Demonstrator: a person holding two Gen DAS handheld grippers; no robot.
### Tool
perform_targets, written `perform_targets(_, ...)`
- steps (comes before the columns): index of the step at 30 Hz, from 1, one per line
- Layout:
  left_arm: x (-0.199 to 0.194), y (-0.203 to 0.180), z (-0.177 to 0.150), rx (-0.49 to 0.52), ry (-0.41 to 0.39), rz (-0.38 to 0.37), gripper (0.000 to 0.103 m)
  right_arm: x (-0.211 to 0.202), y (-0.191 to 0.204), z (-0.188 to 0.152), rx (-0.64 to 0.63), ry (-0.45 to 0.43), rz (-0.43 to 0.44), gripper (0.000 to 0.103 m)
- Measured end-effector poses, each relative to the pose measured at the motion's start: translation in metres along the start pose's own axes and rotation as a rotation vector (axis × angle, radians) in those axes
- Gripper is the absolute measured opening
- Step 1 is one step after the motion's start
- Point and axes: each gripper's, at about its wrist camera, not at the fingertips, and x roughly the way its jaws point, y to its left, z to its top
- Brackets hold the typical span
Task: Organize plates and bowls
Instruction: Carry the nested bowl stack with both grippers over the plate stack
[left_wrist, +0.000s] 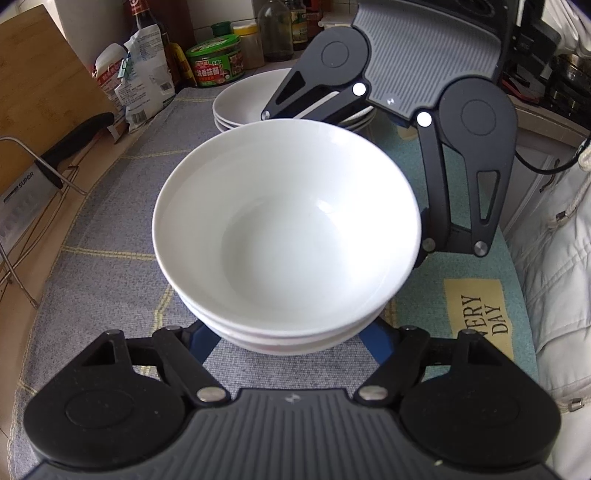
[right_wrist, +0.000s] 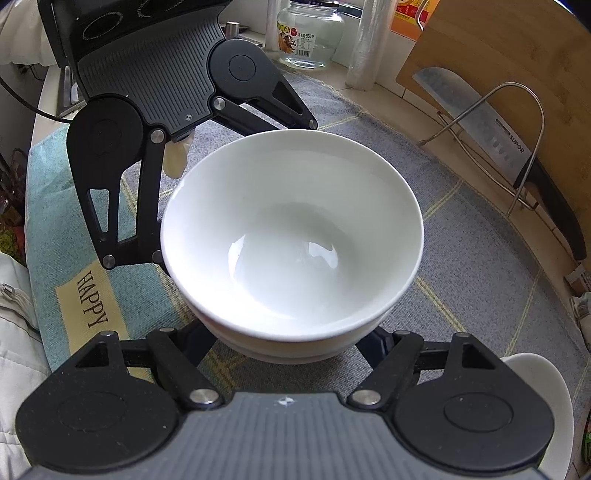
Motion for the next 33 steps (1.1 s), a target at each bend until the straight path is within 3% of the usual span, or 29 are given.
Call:
perform_targets(15, 0.002, -0.001, 0.009, -0.007, 0.058, -0.022, 0.079, -0.008, 0.001, -0.001, 0.022, 0.007, 0.025, 0.083)
perform_targets(33, -0.014, -0.028, 0.039, -0.063, 0.092, 0.035, 0.079, -0.048, 0.0, -0.008, -0.026, -0.024, 0.062, 0.083)
